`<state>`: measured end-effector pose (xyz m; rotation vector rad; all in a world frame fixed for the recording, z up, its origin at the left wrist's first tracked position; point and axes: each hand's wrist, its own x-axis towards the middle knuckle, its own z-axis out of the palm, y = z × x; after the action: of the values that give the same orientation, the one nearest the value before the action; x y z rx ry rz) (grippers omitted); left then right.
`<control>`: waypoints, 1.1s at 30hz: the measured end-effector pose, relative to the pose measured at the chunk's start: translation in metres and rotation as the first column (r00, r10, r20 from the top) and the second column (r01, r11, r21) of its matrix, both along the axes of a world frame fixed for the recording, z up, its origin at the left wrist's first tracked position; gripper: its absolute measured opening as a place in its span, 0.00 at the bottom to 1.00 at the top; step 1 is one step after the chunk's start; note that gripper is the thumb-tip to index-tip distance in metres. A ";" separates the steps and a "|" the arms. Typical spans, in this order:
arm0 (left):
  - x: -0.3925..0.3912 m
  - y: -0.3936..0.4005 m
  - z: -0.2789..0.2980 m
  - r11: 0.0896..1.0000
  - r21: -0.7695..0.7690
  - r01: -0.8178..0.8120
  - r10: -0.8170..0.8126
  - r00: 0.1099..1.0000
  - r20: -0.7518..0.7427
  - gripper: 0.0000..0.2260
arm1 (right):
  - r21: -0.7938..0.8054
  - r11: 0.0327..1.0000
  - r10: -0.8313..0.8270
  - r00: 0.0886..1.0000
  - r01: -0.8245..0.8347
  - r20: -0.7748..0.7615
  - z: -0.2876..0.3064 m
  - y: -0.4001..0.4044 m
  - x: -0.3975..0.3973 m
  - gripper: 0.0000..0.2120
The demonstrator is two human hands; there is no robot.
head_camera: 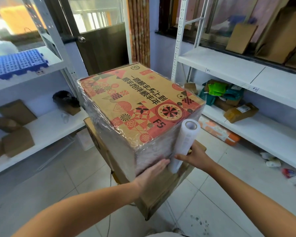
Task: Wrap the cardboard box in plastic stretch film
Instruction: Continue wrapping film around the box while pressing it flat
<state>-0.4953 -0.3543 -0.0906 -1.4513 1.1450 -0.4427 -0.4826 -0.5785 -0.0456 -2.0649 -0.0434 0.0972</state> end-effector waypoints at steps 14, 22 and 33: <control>-0.016 0.003 -0.038 0.964 0.226 0.142 -0.122 0.987 -0.103 0.33 | 0.023 1.000 -0.007 0.999 0.009 -0.052 -0.006 -0.001 0.000 0.28; -0.017 -0.014 -0.035 0.869 0.477 0.134 -0.201 0.975 0.092 0.39 | 0.010 0.998 -0.055 0.998 0.055 -0.013 -0.011 0.003 0.000 0.35; -0.010 0.016 0.044 0.957 0.278 0.085 -0.090 0.996 0.005 0.35 | -0.008 0.998 0.067 0.995 -0.068 -0.071 -0.013 -0.009 0.004 0.40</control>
<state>-0.5056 -0.3384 -0.0470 -1.1539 1.2086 -0.3401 -0.4787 -0.5876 -0.0582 -2.0693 -0.0696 0.2126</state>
